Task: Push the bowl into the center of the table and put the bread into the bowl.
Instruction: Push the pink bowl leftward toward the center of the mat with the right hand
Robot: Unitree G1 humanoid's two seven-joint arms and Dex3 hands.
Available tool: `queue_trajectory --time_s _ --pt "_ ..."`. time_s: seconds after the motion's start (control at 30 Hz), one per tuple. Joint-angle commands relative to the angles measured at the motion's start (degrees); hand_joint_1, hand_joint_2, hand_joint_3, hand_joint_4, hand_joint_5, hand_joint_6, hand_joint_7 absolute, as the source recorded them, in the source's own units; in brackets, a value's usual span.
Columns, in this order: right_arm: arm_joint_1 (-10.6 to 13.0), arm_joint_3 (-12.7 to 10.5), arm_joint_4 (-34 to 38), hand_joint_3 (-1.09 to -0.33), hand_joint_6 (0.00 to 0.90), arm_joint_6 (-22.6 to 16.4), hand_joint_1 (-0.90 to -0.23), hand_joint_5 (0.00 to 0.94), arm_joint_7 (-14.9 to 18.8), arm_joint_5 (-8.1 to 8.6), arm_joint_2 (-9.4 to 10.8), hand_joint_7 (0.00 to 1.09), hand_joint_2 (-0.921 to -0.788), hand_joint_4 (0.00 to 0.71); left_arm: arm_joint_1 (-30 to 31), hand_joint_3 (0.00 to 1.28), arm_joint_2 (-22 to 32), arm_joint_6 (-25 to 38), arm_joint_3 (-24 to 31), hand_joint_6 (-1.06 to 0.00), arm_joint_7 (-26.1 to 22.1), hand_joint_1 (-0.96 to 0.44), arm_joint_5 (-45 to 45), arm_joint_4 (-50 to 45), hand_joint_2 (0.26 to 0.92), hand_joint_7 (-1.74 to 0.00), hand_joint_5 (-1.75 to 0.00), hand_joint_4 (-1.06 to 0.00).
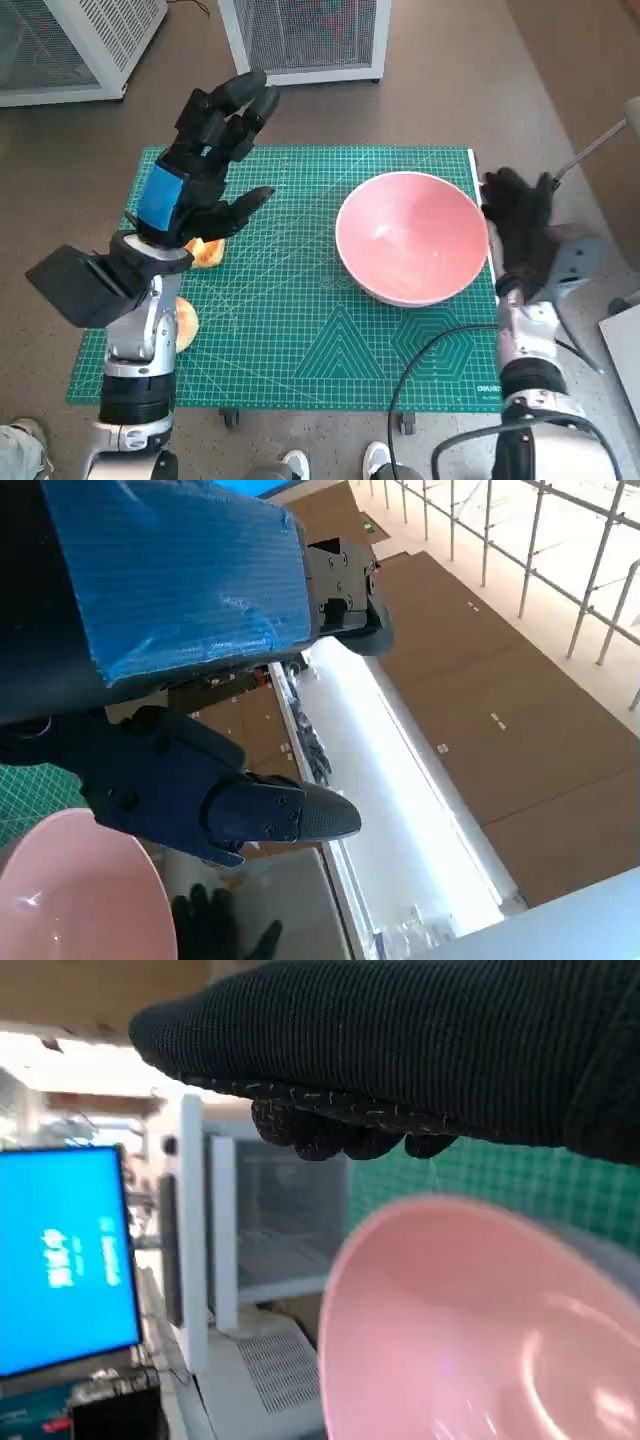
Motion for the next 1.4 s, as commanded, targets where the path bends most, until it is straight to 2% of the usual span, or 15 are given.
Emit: queue_trajectory --time_s 0.03,0.3,0.9,1.13,1.4 --pt "0.6 0.1 0.6 -0.756 0.212 1.8 -0.599 0.006 -1.0 -0.29 2.0 0.2 -0.921 0.176 0.9 0.28 0.7 0.6 0.3 -0.02 0.4 -0.52 0.1 -1.7 0.921 -0.65 0.0 -0.26" --pt "-0.9 0.2 0.7 -0.764 0.224 2.8 -0.606 0.007 -1.4 -0.26 4.3 0.19 -0.921 0.184 2.0 0.28 1.2 0.8 0.4 -0.03 0.7 -0.52 0.6 -3.0 0.921 -0.65 0.0 -0.27" --pt "-4.6 -0.3 0.9 -0.768 0.234 4.4 -0.61 0.006 -0.1 0.34 8.4 0.17 -0.921 0.19 4.3 0.27 2.2 1.0 1.9 -0.07 1.5 -0.56 -0.2 -4.7 0.921 -0.56 0.0 -0.28" --pt "-5.8 -0.8 1.1 -0.768 0.244 4.8 -0.612 0.001 0.2 0.79 10.6 0.18 -0.921 0.176 5.1 0.27 2.0 1.3 2.2 -0.08 1.6 -0.56 -0.4 -5.4 0.921 -0.55 0.0 -0.28" --pt "-7.0 -1.4 1.2 -0.729 0.25 5.4 -0.651 0.003 0.6 1.1 12.5 0.17 -0.921 0.182 5.8 0.27 2.1 1.6 2.5 -0.09 1.8 -0.56 -0.9 -6.0 0.921 -0.53 0.0 -0.28"
